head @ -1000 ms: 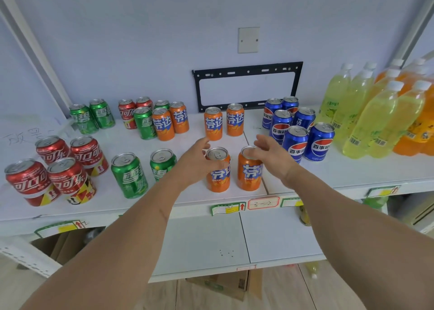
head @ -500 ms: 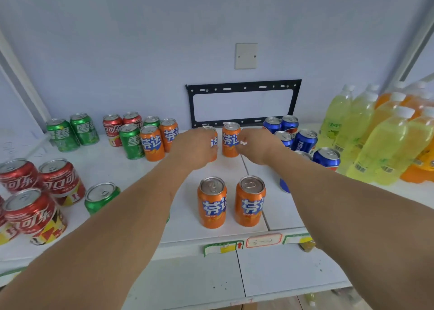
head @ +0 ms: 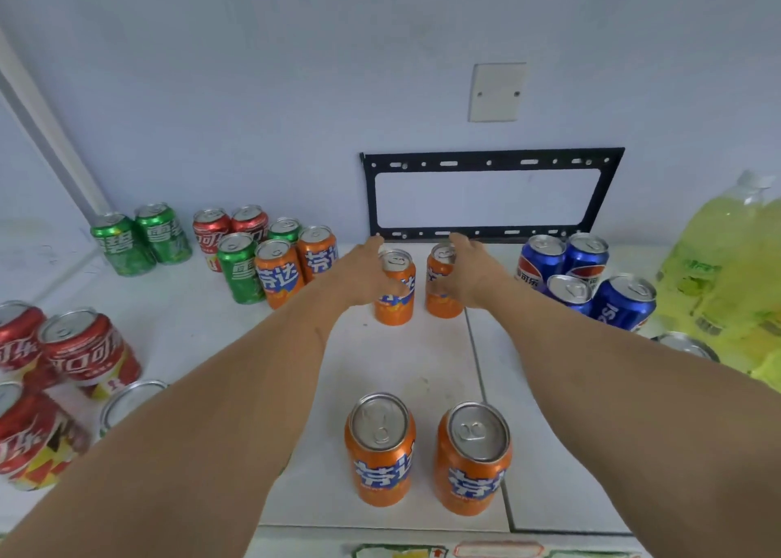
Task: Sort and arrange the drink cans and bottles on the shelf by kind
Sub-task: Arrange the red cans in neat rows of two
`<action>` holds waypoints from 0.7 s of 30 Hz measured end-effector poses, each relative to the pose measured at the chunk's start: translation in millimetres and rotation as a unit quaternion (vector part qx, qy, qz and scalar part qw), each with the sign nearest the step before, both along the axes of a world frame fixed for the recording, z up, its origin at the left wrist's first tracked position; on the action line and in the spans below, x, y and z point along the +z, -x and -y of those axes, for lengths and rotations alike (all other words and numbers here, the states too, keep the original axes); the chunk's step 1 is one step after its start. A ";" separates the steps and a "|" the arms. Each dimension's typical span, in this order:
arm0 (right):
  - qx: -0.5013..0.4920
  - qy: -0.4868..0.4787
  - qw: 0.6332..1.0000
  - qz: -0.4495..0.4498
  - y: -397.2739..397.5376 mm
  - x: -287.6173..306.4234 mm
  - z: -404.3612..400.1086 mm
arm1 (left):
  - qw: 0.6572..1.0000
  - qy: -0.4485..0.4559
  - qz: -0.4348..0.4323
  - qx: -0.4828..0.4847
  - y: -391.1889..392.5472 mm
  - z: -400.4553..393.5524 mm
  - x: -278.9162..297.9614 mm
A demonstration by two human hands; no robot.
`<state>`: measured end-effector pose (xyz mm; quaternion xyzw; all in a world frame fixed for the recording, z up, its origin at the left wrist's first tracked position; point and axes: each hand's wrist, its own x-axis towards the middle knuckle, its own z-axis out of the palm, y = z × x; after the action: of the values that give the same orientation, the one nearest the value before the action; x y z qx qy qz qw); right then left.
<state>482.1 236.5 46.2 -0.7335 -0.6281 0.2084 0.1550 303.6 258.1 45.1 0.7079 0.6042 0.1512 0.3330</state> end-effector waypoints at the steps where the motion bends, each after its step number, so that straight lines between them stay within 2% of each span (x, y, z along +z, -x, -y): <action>1: -0.007 0.000 1.000 -0.019 -0.3 -2.3 -2.6 | 1.000 0.016 0.024 0.005 -0.6 -2.4 -1.8; 3: -0.016 -0.010 0.998 -0.055 -1.8 -6.1 -5.6 | 0.998 0.038 0.057 0.012 -1.8 -5.8 -5.9; 6: -0.014 -0.016 0.998 -0.064 -4.3 -6.7 -3.3 | 0.995 0.054 0.085 0.017 -4.0 -6.5 -12.3; 11: 0.000 -0.001 0.996 -0.090 -6.6 -3.7 12.9 | 0.998 0.041 0.045 -0.010 6.5 -1.9 -7.0; 21: 0.004 0.015 0.996 -0.085 -0.8 9.0 62.9 | 0.983 0.127 0.029 -0.129 31.8 45.2 10.7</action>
<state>482.9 173.7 55.3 -0.7129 -0.6123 0.2800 0.1962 271.8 212.9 55.8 0.7271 0.5125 0.0500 0.4541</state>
